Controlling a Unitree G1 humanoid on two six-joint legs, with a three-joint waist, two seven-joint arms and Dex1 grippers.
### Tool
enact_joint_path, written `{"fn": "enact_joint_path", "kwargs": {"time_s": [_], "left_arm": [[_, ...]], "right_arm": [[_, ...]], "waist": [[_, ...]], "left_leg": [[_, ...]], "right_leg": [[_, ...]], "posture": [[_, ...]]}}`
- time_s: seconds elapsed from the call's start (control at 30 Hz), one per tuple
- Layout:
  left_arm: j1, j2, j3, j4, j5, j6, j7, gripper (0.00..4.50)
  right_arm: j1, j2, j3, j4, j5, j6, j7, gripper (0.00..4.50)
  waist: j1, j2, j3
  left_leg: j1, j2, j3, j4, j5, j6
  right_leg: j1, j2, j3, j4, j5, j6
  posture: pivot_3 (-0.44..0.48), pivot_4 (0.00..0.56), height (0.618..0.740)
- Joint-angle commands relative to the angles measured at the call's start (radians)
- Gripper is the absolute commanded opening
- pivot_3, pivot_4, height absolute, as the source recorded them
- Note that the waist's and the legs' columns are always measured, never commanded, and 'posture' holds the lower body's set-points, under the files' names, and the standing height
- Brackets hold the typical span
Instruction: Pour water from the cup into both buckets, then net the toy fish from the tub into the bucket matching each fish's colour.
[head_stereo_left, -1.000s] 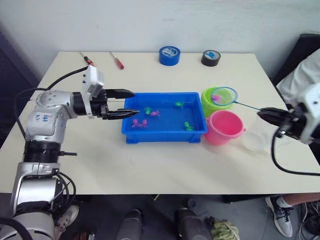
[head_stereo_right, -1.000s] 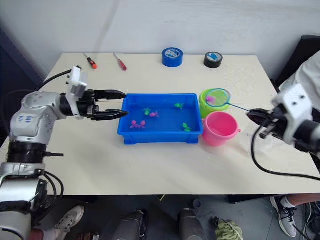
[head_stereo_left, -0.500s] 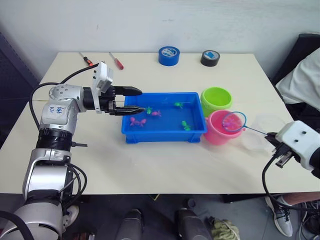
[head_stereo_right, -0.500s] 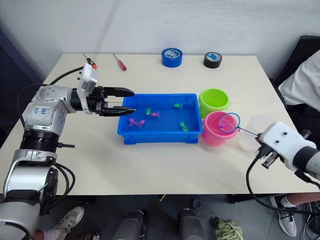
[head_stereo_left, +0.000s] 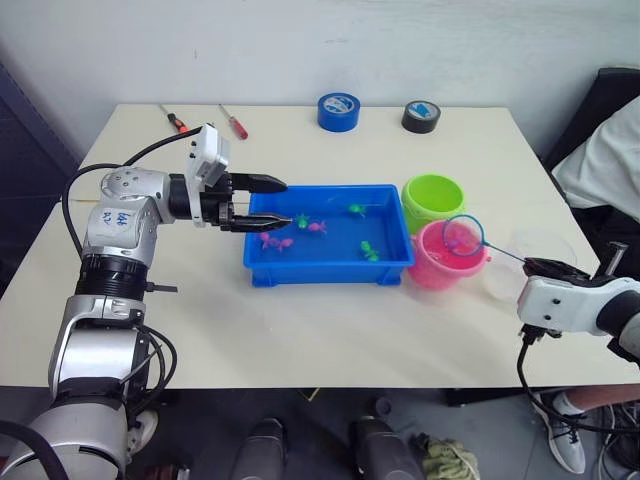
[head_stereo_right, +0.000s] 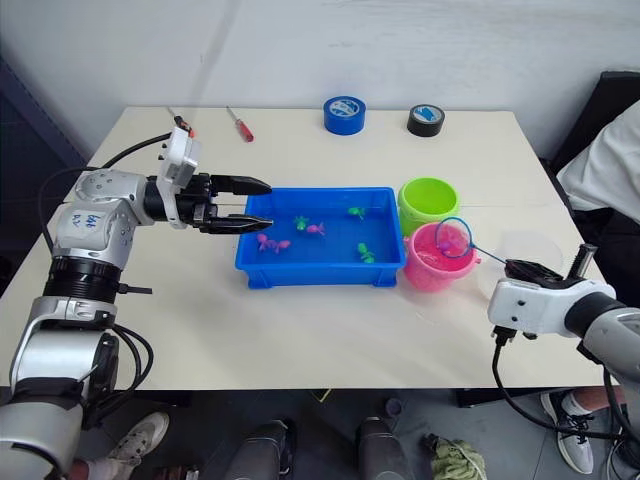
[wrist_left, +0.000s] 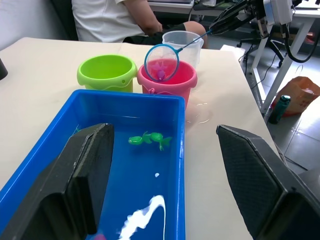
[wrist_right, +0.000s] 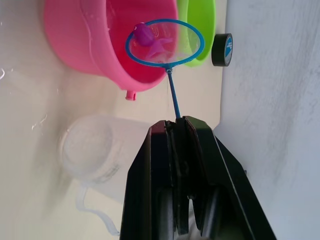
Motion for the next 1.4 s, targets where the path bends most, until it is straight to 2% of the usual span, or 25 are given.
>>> {"fn": "enact_joint_path", "kwargs": {"time_s": [0.03, 0.3, 0.5, 0.73, 1.0, 1.1, 1.2, 1.4], "left_arm": [[-0.017, 0.011, 0.012, -0.008, 0.002, 0.002, -0.007, 3.58], [-0.027, 0.007, 0.010, 0.001, 0.008, 0.002, -0.012, 3.58], [-0.039, 0.000, 0.009, 0.020, 0.017, -0.007, -0.017, 3.58], [-0.050, -0.012, 0.008, 0.042, 0.023, -0.019, -0.023, 3.58], [-0.051, -0.017, 0.010, 0.043, 0.028, -0.017, -0.028, 3.58], [-0.052, -0.016, 0.010, 0.044, 0.029, -0.017, -0.030, 3.58], [-0.052, -0.010, 0.012, 0.039, 0.028, -0.012, -0.032, 3.58], [-0.038, 0.047, 0.031, 0.012, 0.023, 0.024, -0.035, 3.58]], "right_arm": [[0.012, -0.009, -0.069, 0.034, -0.095, -0.111, -0.071, 0.00], [0.059, 0.016, -0.146, 0.051, -0.251, -0.312, -0.207, 0.00], [0.083, 0.056, -0.182, 0.042, -0.333, -0.385, -0.283, 0.00], [0.127, 0.159, -0.184, -0.008, -0.483, -0.402, -0.386, 0.00], [0.148, 0.208, -0.176, -0.015, -0.619, -0.405, -0.491, 0.00], [0.146, 0.214, -0.167, -0.010, -0.602, -0.402, -0.493, 0.00], [0.099, 0.219, -0.170, -0.032, -0.474, -0.365, -0.420, 0.00], [-0.211, 0.154, -0.068, -0.103, -0.043, -0.136, -0.116, 0.00]], "waist": [[-0.001, 0.000, 0.000], [0.000, 0.000, 0.000], [-0.001, 0.000, 0.000], [0.000, 0.000, 0.000], [-0.002, 0.000, 0.000], [-0.002, 0.000, 0.000], [-0.002, 0.000, 0.000], [-0.025, 0.000, 0.000]], "left_leg": [[0.000, 0.000, 0.000, 0.000, 0.000, 0.000], [0.000, 0.000, 0.000, 0.000, 0.000, 0.000], [0.001, -0.001, 0.000, 0.000, 0.000, 0.000], [0.001, -0.001, 0.000, 0.000, 0.001, -0.001], [0.002, -0.001, 0.000, 0.001, 0.001, -0.002], [0.002, -0.001, 0.000, 0.001, 0.001, -0.002], [0.002, -0.001, 0.000, 0.001, 0.001, -0.002], [0.004, 0.002, 0.001, 0.002, 0.002, -0.003]], "right_leg": [[0.000, 0.000, 0.000, 0.000, 0.000, 0.000], [0.000, 0.000, 0.000, 0.001, 0.000, 0.000], [0.000, 0.001, 0.000, 0.001, 0.000, 0.000], [0.000, 0.003, 0.001, 0.002, 0.000, 0.000], [0.000, 0.004, 0.002, 0.003, 0.000, 0.000], [0.000, 0.006, 0.002, 0.004, 0.000, 0.000], [0.001, 0.006, 0.003, 0.004, 0.000, 0.000], [0.002, 0.007, 0.004, 0.007, 0.001, 0.000]], "posture": [[0.000, 0.150, 0.734], [0.000, 0.150, 0.734], [0.000, 0.150, 0.734], [0.000, 0.150, 0.734], [0.000, 0.150, 0.734], [0.000, 0.150, 0.734], [0.000, 0.150, 0.734], [0.000, 0.150, 0.734]]}}
